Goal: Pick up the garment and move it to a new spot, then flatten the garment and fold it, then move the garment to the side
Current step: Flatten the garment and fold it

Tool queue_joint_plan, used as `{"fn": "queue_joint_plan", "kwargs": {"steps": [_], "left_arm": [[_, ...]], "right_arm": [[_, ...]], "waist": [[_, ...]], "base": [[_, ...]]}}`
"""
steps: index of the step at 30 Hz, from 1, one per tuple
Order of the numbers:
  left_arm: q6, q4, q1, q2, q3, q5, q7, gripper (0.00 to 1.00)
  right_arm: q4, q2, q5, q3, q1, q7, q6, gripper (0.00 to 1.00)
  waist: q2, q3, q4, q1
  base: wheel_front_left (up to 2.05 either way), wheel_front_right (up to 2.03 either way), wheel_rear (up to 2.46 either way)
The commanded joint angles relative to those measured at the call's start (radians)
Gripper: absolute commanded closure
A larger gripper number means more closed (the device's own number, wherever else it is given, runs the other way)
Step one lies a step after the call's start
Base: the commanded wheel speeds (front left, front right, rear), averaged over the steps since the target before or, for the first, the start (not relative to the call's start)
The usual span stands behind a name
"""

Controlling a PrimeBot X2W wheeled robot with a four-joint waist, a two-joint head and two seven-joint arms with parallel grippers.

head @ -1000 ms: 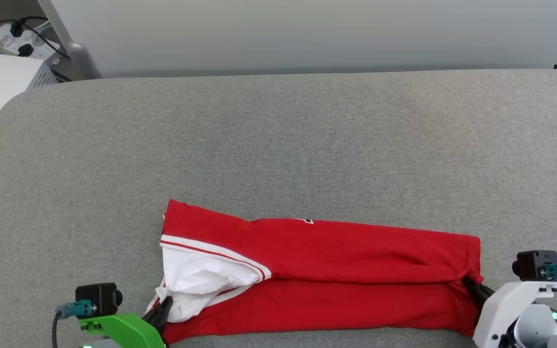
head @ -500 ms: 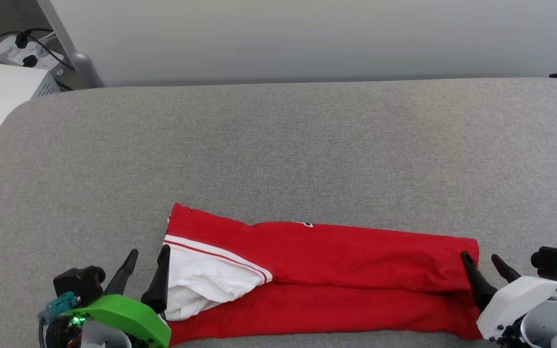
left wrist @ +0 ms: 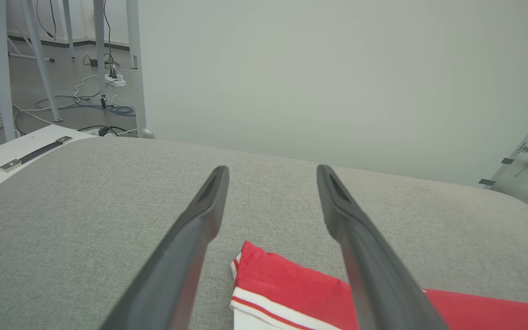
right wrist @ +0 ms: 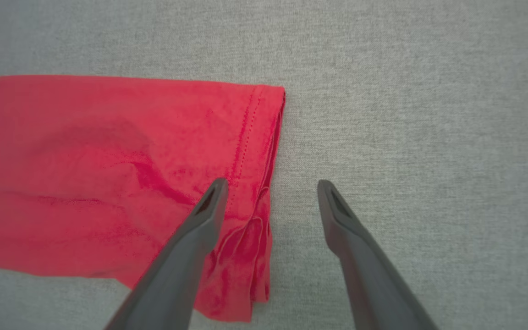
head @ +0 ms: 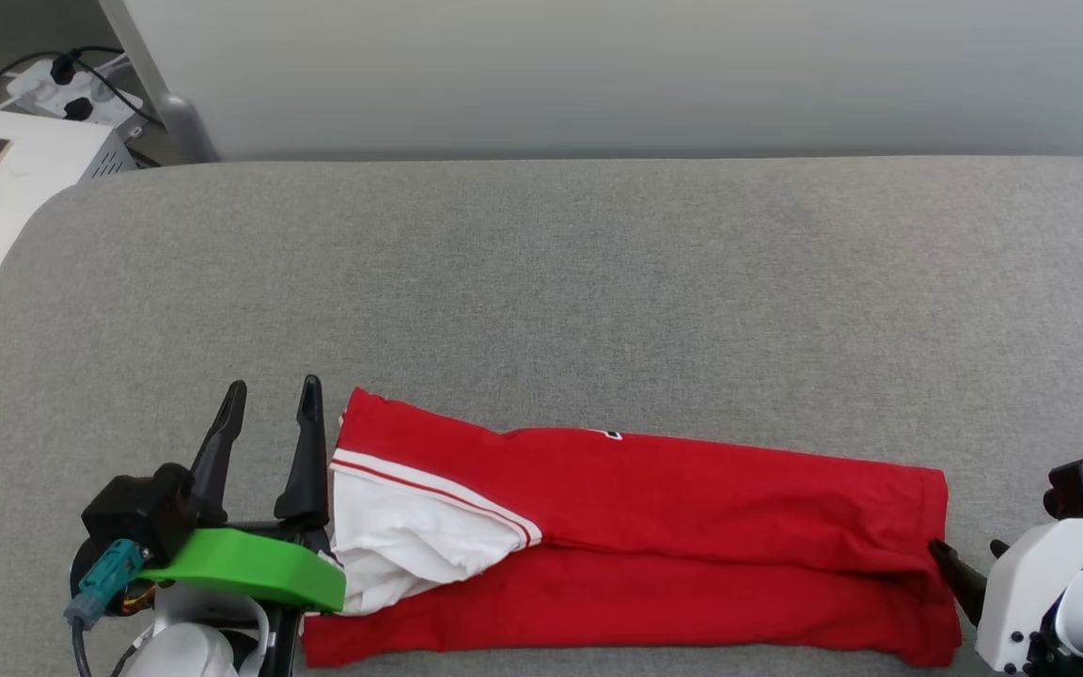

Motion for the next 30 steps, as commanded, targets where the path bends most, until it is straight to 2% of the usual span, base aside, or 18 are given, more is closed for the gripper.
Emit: {"fn": "queue_joint_plan", "kwargs": {"steps": [1,8,13,14,16,24,30], "left_arm": [[-0.008,-0.01,0.003,-0.015,0.01,0.022,-0.006,0.0],[-0.042,-0.02,-0.007,-0.076,0.038,0.086,-0.006,0.0],[-0.065,-0.009,-0.009,-0.105,0.061,0.113,-0.006,0.0],[-0.068,-0.006,-0.008,-0.108,0.064,0.117,-0.006,0.0],[-0.075,0.0,-0.009,-0.116,0.07,0.127,-0.006,0.0],[-0.096,0.033,0.003,-0.134,0.087,0.148,-0.006,0.0],[-0.095,0.048,0.016,-0.13,0.093,0.15,-0.006,0.0]], "right_arm": [[-0.004,-0.006,0.002,0.005,0.007,0.014,-0.001,0.0],[0.06,0.004,0.041,0.04,-0.012,0.076,-0.001,0.0],[0.121,0.016,0.08,0.098,-0.011,0.157,-0.001,0.0],[0.127,0.016,0.084,0.105,-0.01,0.171,-0.001,0.43],[0.134,0.019,0.099,0.116,-0.012,0.191,-0.001,1.0],[0.102,-0.008,0.112,0.112,-0.059,0.179,-0.001,1.0],[0.068,-0.048,0.113,0.065,-0.09,0.189,-0.001,1.0]], "waist": [[-0.0001,0.02,0.013,0.0],[-0.0001,0.069,0.036,0.0],[-0.0001,0.089,0.044,0.0],[-0.0001,0.091,0.045,0.0],[-0.0001,0.093,0.047,0.0],[-0.0001,0.068,0.038,0.0],[-0.0001,0.043,0.025,0.0]], "base": [[0.0,0.0,0.0],[0.0,0.0,0.0],[0.0,0.0,0.0],[0.0,0.0,0.0],[0.0,0.0,0.0],[0.0,0.0,0.0],[0.0,0.0,0.0]]}}
